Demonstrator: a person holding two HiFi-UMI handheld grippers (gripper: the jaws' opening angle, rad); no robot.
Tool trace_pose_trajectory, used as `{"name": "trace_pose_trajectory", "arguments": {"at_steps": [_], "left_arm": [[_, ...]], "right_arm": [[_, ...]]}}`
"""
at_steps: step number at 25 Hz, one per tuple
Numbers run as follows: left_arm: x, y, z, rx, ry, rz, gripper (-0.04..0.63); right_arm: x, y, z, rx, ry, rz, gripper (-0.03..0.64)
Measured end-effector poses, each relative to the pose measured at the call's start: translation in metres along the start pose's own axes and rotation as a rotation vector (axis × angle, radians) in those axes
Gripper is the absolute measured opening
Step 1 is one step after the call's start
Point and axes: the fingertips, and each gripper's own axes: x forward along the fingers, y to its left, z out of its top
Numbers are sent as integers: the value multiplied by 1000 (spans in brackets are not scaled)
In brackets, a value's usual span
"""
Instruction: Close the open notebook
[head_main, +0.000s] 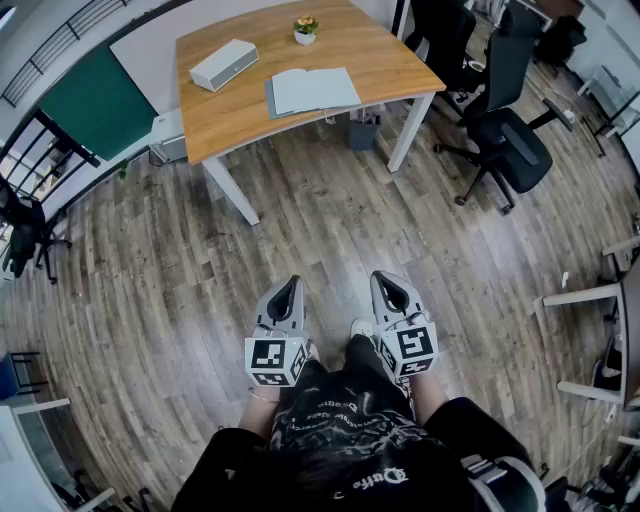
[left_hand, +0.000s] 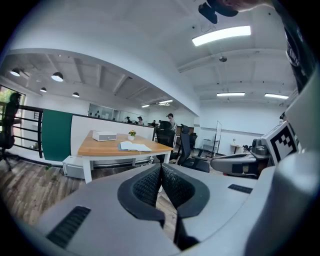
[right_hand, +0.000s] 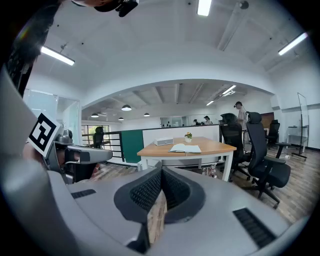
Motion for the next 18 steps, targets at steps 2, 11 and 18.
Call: {"name": "trace_pose_trajectory", "arguments": {"at_steps": [2, 11, 18], "left_arm": [[-19, 5, -8, 22, 15, -7, 22], [-60, 16, -10, 17, -4, -32, 22], [-55, -7, -9, -76, -14, -145, 293]], "right_arm": [[-7, 18, -6, 7, 6, -19, 5], [-25, 67, -9, -16, 13, -13, 5], [-24, 72, -1, 13, -9, 121, 267]]}}
